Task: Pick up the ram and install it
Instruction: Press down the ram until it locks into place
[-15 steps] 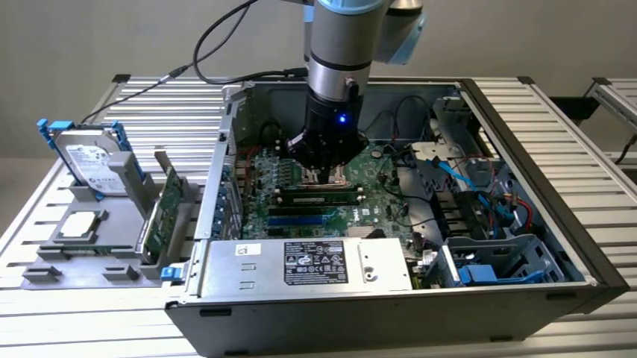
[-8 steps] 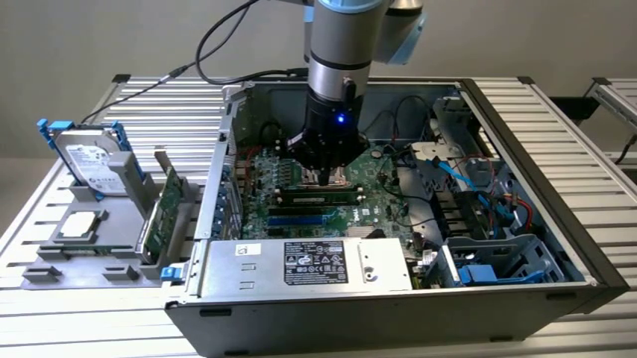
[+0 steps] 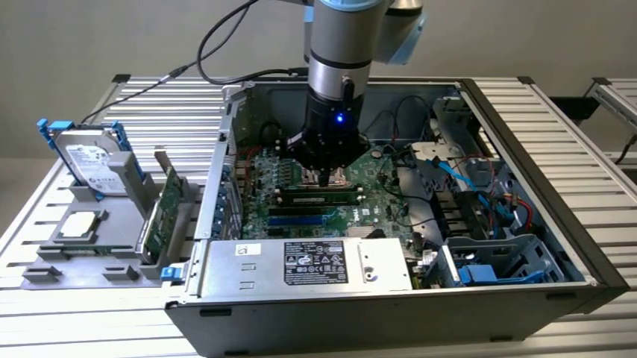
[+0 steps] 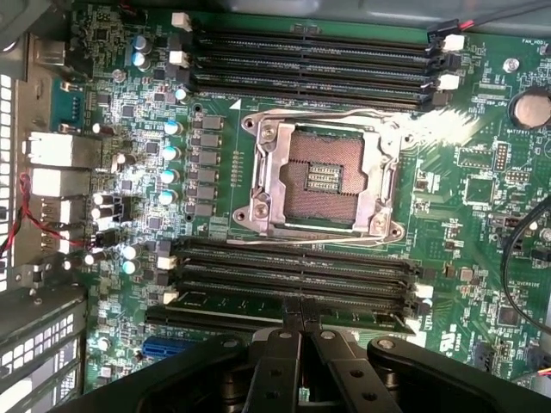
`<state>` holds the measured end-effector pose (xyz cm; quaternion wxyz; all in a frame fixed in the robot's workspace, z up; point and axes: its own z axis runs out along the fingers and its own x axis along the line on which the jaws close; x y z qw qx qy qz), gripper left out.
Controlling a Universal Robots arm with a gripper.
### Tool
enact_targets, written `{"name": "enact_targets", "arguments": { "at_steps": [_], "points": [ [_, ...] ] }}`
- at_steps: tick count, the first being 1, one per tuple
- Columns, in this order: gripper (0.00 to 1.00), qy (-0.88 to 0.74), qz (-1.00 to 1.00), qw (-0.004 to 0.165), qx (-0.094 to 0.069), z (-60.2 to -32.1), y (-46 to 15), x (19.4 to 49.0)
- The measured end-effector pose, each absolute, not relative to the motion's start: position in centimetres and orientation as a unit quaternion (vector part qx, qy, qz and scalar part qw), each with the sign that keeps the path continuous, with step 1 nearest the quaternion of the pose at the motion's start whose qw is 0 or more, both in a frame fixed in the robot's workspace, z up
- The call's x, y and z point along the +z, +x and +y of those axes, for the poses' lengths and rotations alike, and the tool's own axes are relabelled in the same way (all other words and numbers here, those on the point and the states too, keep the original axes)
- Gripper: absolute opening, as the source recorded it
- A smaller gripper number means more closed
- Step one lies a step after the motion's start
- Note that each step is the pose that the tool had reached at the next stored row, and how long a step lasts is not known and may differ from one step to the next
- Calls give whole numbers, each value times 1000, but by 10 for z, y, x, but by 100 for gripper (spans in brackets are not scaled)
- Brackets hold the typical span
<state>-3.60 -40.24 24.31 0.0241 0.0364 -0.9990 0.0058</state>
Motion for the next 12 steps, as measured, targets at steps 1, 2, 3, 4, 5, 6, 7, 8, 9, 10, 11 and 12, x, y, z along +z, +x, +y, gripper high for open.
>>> {"name": "enact_targets", "arguments": {
  "at_steps": [1, 2, 3, 4, 5, 6, 7, 8, 9, 10, 11, 12],
  "points": [
    [11, 35, -999, 24, 6, -403, -36, 244],
    [11, 33, -999, 24, 6, -403, -36, 244],
    [11, 32, -999, 24, 6, -404, -36, 245],
    [11, 30, -999, 24, 6, -405, -36, 246],
    [11, 29, -999, 24, 7, -405, -36, 247],
    [11, 28, -999, 25, 7, -406, -36, 248],
    [11, 26, -999, 25, 7, -407, -36, 248],
    [11, 25, -999, 25, 7, -407, -36, 249],
    [11, 23, -999, 25, 8, -408, -36, 250],
    [11, 22, -999, 25, 8, -408, -36, 251],
    [11, 21, -999, 25, 8, -409, -36, 252],
    [11, 17, -1000, 25, 9, -411, -36, 252]
  ]
}}
